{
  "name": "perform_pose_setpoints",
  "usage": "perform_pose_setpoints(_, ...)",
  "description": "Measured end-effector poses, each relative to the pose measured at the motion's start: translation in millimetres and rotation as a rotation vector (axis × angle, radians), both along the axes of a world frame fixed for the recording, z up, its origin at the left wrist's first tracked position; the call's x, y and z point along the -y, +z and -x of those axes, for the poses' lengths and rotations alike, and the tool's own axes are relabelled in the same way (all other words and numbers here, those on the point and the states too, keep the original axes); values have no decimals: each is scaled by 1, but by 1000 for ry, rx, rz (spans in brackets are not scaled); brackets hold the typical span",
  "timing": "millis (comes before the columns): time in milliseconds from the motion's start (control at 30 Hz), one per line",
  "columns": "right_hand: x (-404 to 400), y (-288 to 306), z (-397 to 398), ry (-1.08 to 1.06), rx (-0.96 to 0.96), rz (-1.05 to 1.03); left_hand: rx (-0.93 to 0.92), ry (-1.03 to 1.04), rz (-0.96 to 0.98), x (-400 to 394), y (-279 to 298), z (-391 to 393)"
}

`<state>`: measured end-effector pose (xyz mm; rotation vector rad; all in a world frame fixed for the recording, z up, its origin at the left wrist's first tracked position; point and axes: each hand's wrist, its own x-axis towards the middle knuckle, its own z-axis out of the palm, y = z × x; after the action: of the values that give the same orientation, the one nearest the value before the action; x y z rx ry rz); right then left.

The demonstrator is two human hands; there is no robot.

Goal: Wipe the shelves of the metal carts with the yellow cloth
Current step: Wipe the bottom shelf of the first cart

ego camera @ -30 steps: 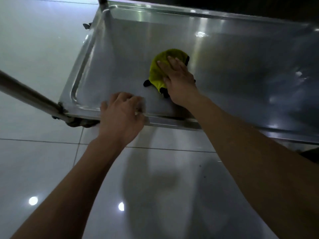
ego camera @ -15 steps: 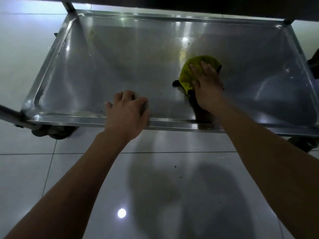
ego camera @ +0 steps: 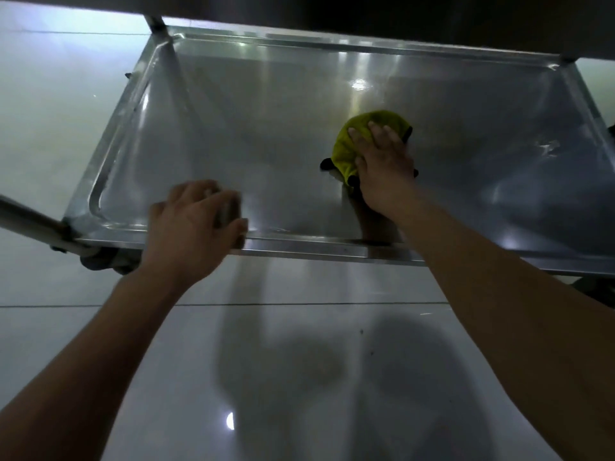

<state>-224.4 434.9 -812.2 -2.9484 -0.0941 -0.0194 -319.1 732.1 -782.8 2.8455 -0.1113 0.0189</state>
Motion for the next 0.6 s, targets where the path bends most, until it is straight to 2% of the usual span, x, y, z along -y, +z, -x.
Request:
perform_pose_setpoints(133,-55,1,-13,52,16,-43,10,168,-96,-51,-2,7)
perform_pose_setpoints(300,-132,3,-31,146,-14,-35,-12,128,-122,-58,-8,10)
perform_pose_setpoints(467,-228,12,-57,420,-174,-15,-26,113,-114,-66,-18,18)
perform_pose_setpoints(600,-289,18,-68,553,-266,-44,-4,87,-133,-72,-24,19)
